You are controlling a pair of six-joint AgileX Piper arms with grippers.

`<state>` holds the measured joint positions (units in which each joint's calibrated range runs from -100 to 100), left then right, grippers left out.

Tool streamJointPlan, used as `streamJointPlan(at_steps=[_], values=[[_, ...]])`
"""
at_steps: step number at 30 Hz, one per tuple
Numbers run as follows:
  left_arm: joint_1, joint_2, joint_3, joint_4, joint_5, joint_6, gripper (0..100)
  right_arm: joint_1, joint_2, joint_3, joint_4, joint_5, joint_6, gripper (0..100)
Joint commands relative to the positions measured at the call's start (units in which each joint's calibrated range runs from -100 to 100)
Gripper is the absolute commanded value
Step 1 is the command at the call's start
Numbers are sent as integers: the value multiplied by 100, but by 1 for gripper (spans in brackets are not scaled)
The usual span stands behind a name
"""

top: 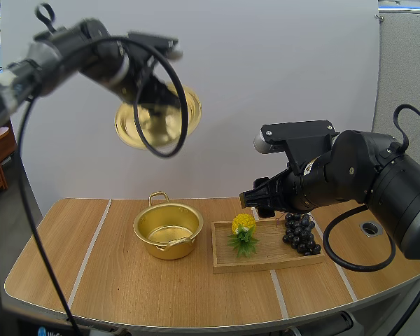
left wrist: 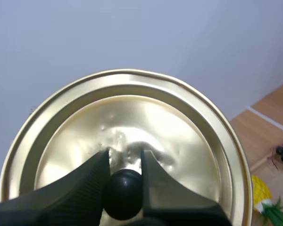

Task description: Open the pot, put the pineapple inside, and close it

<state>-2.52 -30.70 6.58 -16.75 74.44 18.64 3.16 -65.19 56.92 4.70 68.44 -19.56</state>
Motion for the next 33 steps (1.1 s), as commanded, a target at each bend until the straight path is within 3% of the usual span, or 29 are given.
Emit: streamJointPlan(at_steps=[1, 13, 23, 33], values=[[-15, -300, -531, 433, -138, -401, 0, -21, -24, -39, 11, -45, 21, 100], [-15, -594, -2435, 1537, -418, -1321, 0, -21, -24, -39, 54, -43, 21, 100], [-15, -594, -3388, 1575, -750, -1365, 0, -21, -22, -39, 166, -251, 21, 100], [-15, -626, -3475, 1575, -750, -1356, 0, -21, 533, -39, 178, -1052, 21, 100]])
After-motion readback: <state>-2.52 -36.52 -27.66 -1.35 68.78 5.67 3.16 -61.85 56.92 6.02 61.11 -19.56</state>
